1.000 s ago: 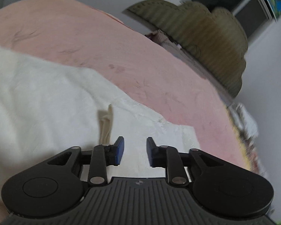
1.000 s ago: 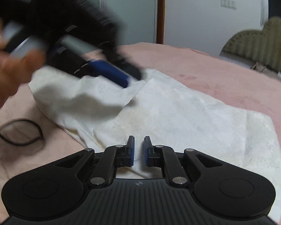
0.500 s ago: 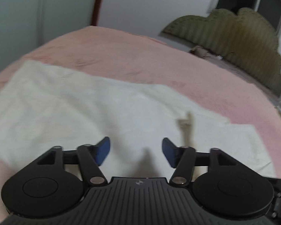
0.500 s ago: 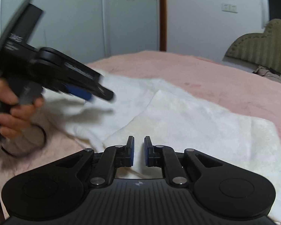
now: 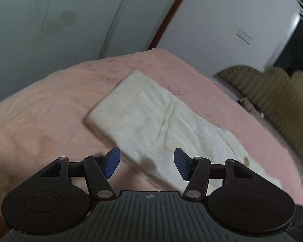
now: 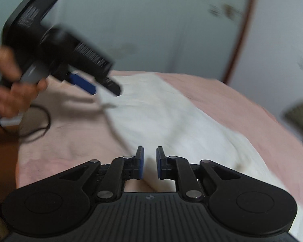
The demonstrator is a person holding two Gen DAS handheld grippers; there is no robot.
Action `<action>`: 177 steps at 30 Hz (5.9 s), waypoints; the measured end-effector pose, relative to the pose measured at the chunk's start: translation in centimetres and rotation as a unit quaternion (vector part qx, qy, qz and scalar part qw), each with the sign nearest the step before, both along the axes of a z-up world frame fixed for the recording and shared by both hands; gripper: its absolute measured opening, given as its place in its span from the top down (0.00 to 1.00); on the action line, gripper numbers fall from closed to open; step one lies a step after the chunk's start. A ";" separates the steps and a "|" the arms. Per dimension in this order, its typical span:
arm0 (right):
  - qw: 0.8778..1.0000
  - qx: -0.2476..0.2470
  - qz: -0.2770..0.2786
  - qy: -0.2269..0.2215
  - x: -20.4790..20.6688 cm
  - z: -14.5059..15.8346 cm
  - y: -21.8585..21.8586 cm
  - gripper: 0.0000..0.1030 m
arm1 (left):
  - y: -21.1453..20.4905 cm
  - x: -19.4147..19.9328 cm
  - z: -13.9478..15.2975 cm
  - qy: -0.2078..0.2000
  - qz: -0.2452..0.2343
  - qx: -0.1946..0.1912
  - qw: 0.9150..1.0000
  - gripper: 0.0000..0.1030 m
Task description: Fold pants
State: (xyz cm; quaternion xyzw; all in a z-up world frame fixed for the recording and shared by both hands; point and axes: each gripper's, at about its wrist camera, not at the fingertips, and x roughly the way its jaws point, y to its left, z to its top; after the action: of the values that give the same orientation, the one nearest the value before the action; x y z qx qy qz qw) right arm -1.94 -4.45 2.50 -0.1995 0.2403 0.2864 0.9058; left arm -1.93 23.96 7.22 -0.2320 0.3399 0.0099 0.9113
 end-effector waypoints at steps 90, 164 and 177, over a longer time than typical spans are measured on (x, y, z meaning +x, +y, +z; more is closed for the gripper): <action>0.980 0.017 -0.197 0.019 -6.9 0.9 -24.2 0.71 | -40.5 -1.8 -5.7 -0.180 -0.414 0.250 0.857 0.88; 0.921 0.152 -0.356 0.041 -8.9 1.5 -24.5 0.20 | -24.8 -2.0 -3.9 -0.166 -0.287 0.300 0.895 0.08; 0.935 0.117 -0.334 0.025 -8.8 0.8 -16.7 0.06 | -28.0 -0.4 -5.6 -0.090 -0.233 0.282 0.926 0.04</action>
State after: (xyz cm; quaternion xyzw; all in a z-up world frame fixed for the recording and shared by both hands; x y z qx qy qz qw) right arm -10.78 -21.19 3.33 0.0073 0.2805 -0.0017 0.9598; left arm -2.35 -4.04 1.64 0.1205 0.2837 -0.1279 0.9427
